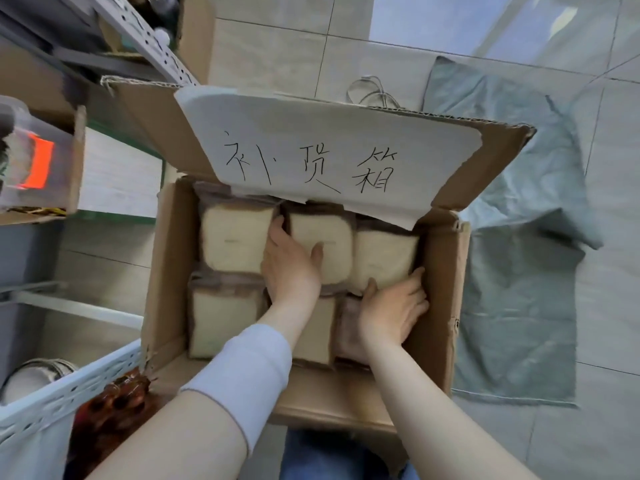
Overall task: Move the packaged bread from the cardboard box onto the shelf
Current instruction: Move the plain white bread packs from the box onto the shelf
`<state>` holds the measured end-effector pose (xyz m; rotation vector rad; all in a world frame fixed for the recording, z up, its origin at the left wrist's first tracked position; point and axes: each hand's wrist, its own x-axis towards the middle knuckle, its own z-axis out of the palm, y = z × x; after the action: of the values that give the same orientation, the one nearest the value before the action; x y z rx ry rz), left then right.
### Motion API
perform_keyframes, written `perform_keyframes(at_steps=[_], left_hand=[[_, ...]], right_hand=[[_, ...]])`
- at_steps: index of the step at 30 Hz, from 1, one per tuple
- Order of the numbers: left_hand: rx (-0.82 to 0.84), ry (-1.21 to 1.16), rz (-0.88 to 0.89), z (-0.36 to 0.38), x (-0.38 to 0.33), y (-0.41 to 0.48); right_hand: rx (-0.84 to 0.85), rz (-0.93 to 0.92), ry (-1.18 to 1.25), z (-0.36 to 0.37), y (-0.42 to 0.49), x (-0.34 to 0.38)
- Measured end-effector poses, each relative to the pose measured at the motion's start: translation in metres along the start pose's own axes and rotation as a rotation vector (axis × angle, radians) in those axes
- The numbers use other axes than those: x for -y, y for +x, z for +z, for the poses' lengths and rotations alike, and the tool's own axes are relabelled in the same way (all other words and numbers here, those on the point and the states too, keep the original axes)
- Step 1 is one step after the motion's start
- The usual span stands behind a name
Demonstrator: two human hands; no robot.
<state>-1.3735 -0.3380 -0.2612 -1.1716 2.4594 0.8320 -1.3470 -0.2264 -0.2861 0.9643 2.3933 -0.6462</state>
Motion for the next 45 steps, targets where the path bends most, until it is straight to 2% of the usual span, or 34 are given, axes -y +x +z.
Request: perform_keyframes(at_steps=[4,7,10,13,18,21,26,34,39,45], left_hand=[[0.035,-0.047,-0.087,-0.003,-0.005,0.0],[0.142,-0.207,-0.133,-0.008,-0.006,0.001],[0.193,-0.359,-0.189,-0.02,-0.005,-0.005],[0.182,-0.455,-0.213,-0.039,0.003,-0.021],[0.111,-0.703,-0.27,-0.095,0.027,-0.076],[0.045,-0.829,-0.235,-0.143,0.047,-0.133],[-0.102,-0.953,-0.089,-0.242,0.094,-0.252],[-0.555,-0.952,0.137,-0.435,0.203,-0.449],[-0.775,-0.93,0.169,-0.541,0.3,-0.538],[-0.963,-0.959,0.133,-0.628,0.445,-0.588]], right_hand=[[0.006,0.015,0.008,-0.017,-0.004,0.0],[0.034,0.068,-0.01,-0.03,-0.006,0.003],[0.135,0.052,-0.068,-0.044,-0.009,0.004],[0.158,0.044,-0.006,-0.063,-0.019,0.004],[0.146,-0.076,0.126,-0.111,-0.056,-0.015],[0.203,-0.185,0.24,-0.148,-0.094,-0.037],[0.465,-0.365,0.374,-0.214,-0.181,-0.066],[0.785,-0.761,0.247,-0.277,-0.391,-0.062],[0.956,-0.992,0.259,-0.27,-0.54,-0.042],[1.145,-1.141,0.258,-0.213,-0.716,-0.021]])
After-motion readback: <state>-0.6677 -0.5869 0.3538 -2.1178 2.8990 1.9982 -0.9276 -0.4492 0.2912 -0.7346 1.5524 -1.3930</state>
